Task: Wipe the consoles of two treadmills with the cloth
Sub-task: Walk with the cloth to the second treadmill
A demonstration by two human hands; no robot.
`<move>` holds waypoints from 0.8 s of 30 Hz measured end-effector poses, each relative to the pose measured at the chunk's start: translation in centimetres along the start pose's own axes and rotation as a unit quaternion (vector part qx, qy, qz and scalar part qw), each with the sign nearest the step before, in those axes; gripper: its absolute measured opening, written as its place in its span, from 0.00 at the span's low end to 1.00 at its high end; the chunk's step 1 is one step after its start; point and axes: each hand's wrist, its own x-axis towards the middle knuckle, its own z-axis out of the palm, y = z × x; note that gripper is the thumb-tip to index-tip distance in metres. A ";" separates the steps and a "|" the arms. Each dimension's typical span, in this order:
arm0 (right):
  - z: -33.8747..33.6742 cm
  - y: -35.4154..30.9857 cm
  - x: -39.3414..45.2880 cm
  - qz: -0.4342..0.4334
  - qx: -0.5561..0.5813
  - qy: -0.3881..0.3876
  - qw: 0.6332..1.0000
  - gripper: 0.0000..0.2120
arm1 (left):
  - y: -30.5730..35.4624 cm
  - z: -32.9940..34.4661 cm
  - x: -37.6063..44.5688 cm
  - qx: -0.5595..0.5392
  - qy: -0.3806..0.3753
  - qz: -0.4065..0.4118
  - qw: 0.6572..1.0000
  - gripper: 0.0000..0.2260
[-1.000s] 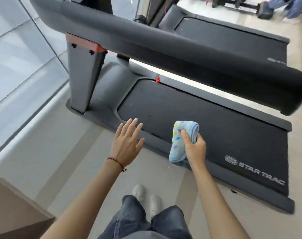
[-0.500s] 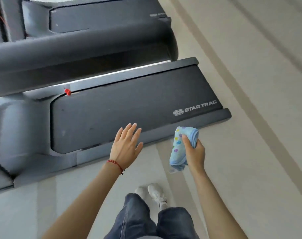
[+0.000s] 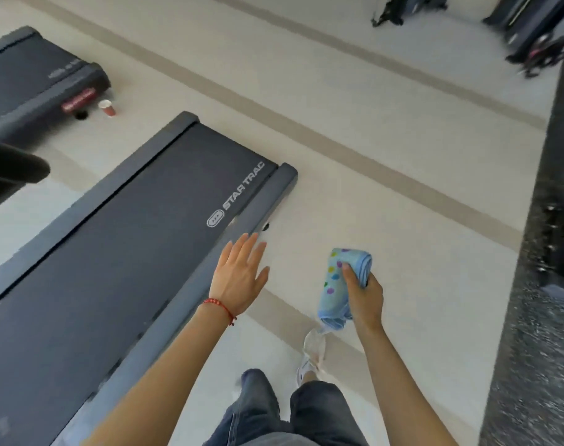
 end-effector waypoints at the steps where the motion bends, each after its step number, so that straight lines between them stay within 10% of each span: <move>1: -1.4 0.0 1.1 0.006 0.005 0.016 1.000 0.16 | 1.2 0.5 1.7 -0.001 -0.005 0.015 1.000 0.24; 24: -12.6 -10.6 28.5 0.040 0.071 0.120 0.989 0.10 | 14.9 5.9 35.3 -0.032 -0.039 0.124 0.991 0.24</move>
